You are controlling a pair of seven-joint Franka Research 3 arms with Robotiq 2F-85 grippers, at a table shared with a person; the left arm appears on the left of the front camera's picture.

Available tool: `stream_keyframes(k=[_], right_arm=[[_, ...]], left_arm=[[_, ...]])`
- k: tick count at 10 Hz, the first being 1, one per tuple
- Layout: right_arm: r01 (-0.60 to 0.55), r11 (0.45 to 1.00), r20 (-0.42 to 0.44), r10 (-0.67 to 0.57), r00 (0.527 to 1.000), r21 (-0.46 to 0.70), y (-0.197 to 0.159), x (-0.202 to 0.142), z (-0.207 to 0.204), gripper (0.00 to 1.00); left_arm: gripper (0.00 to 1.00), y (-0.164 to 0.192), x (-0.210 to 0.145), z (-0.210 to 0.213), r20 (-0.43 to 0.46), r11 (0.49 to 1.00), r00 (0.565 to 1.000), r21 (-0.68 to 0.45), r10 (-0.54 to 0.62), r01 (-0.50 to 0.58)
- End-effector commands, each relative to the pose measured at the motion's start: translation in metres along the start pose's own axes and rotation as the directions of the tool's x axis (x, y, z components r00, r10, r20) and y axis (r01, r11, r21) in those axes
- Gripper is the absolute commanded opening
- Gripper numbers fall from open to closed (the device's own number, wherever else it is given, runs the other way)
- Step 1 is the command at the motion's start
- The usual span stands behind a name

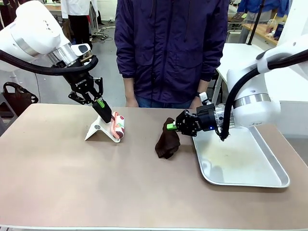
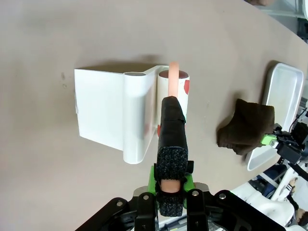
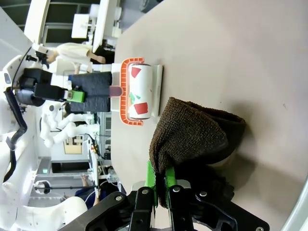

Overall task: Clean the surface of the table.
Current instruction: Return the Lint Roller and towel to their original positions.

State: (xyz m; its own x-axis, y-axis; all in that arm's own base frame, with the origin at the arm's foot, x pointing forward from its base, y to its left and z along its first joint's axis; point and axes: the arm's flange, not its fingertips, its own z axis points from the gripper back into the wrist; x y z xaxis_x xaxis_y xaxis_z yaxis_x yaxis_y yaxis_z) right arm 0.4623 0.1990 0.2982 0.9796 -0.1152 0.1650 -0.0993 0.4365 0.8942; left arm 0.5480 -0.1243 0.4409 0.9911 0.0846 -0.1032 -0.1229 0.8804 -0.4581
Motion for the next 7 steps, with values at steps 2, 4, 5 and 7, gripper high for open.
stream_keyframes(k=[2, 4, 5, 7], right_arm=[[0.008, 1.000, 0.048, -0.009, 0.999, 0.018, 0.0011, 0.0010, -0.0047, 0.09], [0.014, 1.000, 0.047, -0.015, 0.999, 0.018, 0.0003, 0.0011, -0.0050, 0.09], [0.019, 1.000, 0.045, -0.019, 0.999, 0.014, 0.0000, 0.0015, -0.0049, 0.09], [0.031, 0.999, 0.034, -0.031, 0.999, 0.011, -0.0005, 0.0021, -0.0056, 0.56]], left_arm=[[0.22, 0.0010, 0.0076, 0.0023, 0.002, 0.999, 0.999, 0.036, 0.036, -0.036], [0.22, -0.0004, 0.0083, -0.0008, -0.006, 0.999, 1.000, 0.041, 0.030, -0.030], [0.22, -0.0002, 0.0091, -0.0019, -0.006, 0.999, 1.000, 0.044, 0.030, -0.030], [0.52, -0.0018, 0.0091, -0.0022, -0.006, 0.998, 0.999, 0.043, 0.046, -0.046]])
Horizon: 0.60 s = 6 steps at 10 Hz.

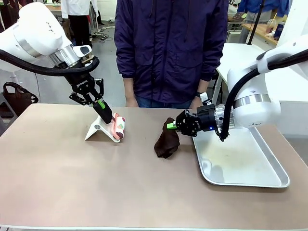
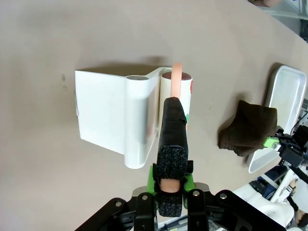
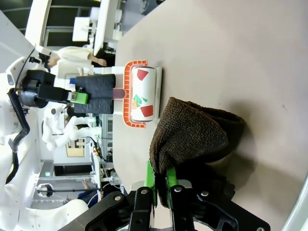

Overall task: Clean the surface of the table.
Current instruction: Return the Lint Roller and towel to their original positions.

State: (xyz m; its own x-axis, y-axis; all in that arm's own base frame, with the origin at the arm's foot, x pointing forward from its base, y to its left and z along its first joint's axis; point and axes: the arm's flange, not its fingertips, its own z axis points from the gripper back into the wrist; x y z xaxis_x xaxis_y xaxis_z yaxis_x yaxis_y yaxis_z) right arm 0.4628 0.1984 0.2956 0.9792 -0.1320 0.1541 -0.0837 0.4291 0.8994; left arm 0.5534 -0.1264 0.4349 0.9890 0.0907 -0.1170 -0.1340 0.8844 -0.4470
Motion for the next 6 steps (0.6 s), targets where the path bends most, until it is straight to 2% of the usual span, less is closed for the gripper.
stream_keyframes(k=[1, 2, 4, 5, 6], right_arm=[[0.021, 1.000, 0.015, -0.021, 1.000, -0.002, 0.0018, 0.0026, -0.0049, 0.69], [0.027, 1.000, 0.011, -0.026, 1.000, -0.006, 0.0014, 0.0032, -0.0048, 1.00], [0.019, 1.000, 0.006, -0.019, 1.000, -0.015, 0.0008, 0.0038, -0.0044, 1.00], [0.027, 0.999, 0.004, -0.027, 1.000, -0.027, -0.0007, 0.0046, -0.0039, 0.90], [0.034, 0.998, 0.008, -0.033, 0.999, -0.049, -0.0026, 0.0058, -0.0033, 1.00]], left_arm=[[0.76, -0.0022, 0.0031, 0.0046, 0.010, 0.999, 0.999, 0.038, 0.038, -0.039], [1.00, -0.0023, 0.0026, 0.0057, 0.014, 0.998, 0.999, 0.041, 0.039, -0.039], [1.00, -0.0024, 0.0024, 0.0075, 0.018, 0.997, 0.999, 0.051, 0.051, -0.051], [1.00, -0.0017, 0.0017, 0.0094, 0.021, 0.997, 0.998, 0.050, 0.058, -0.059], [1.00, 0.0000, 0.0011, 0.0114, 0.022, 0.996, 0.998, 0.053, 0.065, -0.067]])
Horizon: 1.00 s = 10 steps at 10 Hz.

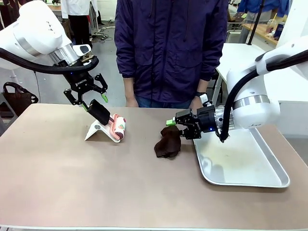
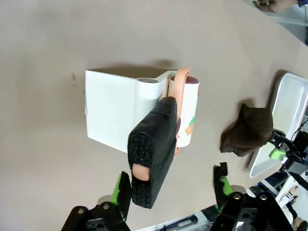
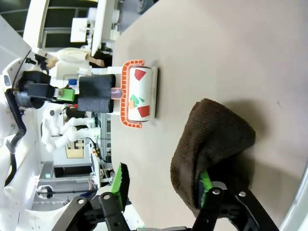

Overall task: Clean the surface of the table.
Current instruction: Return the Lint Roller and towel to their original positions.

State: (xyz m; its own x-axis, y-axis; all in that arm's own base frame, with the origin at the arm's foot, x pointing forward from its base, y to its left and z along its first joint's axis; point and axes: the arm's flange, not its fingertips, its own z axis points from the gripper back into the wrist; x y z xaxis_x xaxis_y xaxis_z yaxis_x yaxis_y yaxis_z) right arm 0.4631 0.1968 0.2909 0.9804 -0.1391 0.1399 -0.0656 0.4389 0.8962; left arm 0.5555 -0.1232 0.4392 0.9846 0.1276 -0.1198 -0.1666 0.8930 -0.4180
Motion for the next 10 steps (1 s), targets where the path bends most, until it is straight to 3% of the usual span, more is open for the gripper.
stream_keyframes(k=[1, 5, 10], right_arm=[[0.006, 0.998, -0.002, -0.006, 1.000, -0.058, 0.002, 0.006, -0.002, 1.00], [-0.127, 0.961, -0.068, 0.114, 0.991, -0.245, 0.009, 0.001, 0.008, 1.00], [-0.127, 0.987, -0.013, 0.126, 0.992, -0.096, 0.008, -0.009, 0.064, 1.00]], left_arm=[[1.00, 0.002, -0.002, 0.008, 0.011, 0.999, 0.999, 0.033, 0.040, -0.040], [1.00, 0.016, -0.016, 0.026, 0.024, 0.997, 0.998, 0.040, 0.058, -0.059], [1.00, 0.070, -0.086, 0.069, 0.024, 0.987, 0.998, -0.146, -0.064, 0.067]])
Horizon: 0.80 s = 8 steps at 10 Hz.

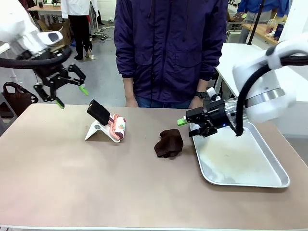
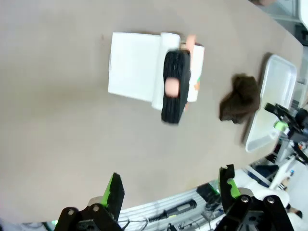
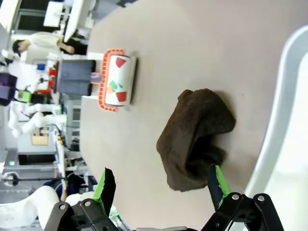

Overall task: Clean the surface of the table.
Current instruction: Return the Lint Roller and towel to their original positions.

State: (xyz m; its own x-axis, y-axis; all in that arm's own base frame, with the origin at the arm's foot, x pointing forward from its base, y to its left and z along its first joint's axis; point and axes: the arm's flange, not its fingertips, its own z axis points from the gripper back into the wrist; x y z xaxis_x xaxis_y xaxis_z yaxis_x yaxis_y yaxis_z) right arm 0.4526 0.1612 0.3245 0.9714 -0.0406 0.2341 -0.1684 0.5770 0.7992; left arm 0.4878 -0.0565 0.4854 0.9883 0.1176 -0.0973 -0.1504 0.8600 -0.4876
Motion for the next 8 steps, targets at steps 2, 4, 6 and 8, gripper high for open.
stream_keyframes(k=[2, 4, 6, 8], right_arm=[[0.018, 0.980, 0.050, -0.028, 0.998, 0.198, -0.021, -0.021, 0.047, 1.00], [0.071, 0.916, 0.036, -0.093, 0.995, 0.394, -0.035, -0.039, 0.084, 1.00], [0.165, 0.834, -0.006, -0.191, 0.982, 0.526, -0.049, -0.065, 0.129, 1.00], [0.171, 0.808, 0.009, -0.213, 0.977, 0.563, -0.054, -0.082, 0.157, 1.00]], left_arm=[[1.00, 0.060, -0.063, 0.007, 0.002, 0.970, 0.995, -0.221, -0.104, 0.102], [1.00, 0.096, -0.083, -0.003, 0.012, 0.923, 0.998, -0.380, -0.064, 0.064], [1.00, 0.133, -0.086, -0.008, 0.049, 0.838, 0.998, -0.542, -0.043, 0.063], [1.00, 0.160, -0.070, -0.010, 0.129, 0.710, 0.991, -0.694, -0.042, 0.121]])
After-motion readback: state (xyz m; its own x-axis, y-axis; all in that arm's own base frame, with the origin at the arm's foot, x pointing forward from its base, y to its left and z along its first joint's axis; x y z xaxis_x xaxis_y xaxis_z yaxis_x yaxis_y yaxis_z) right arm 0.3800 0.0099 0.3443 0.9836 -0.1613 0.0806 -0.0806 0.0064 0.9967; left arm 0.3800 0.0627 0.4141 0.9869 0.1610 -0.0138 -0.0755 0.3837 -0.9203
